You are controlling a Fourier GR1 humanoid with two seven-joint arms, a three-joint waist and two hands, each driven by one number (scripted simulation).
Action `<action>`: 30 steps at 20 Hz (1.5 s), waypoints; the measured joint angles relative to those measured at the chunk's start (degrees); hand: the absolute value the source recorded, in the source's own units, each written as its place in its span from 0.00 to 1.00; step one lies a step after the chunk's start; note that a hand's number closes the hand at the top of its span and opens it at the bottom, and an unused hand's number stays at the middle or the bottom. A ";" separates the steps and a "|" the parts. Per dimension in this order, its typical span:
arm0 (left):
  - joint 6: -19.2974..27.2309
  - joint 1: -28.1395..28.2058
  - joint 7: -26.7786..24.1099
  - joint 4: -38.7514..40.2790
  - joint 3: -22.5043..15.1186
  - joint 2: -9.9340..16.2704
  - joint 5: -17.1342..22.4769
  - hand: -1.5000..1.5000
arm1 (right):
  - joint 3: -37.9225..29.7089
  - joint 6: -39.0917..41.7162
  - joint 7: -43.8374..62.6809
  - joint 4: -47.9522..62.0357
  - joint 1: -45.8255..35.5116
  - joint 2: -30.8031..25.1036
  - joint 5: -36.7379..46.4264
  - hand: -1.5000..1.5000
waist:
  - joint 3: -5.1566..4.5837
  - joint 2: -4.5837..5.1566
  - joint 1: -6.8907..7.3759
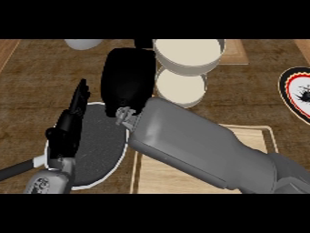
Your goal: Pick the croissant from the tray and place it in the tiered basket
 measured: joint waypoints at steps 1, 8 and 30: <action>0.05 0.32 0.02 -0.37 0.09 0.08 0.02 0.50 | -1.56 0.43 0.00 -0.28 -1.16 -0.20 0.23 1.00 | 0.01 -0.05 -0.09; -0.19 0.13 0.05 -0.73 0.55 0.40 0.06 0.50 | -12.39 2.60 -0.40 -0.05 -8.68 -0.42 1.38 1.00 | 0.02 0.26 -0.06; -0.37 0.12 -0.94 -0.62 -0.05 -1.22 -1.02 0.50 | -26.51 1.01 -10.33 17.28 -11.98 -5.68 12.42 1.00 | 0.05 1.30 1.34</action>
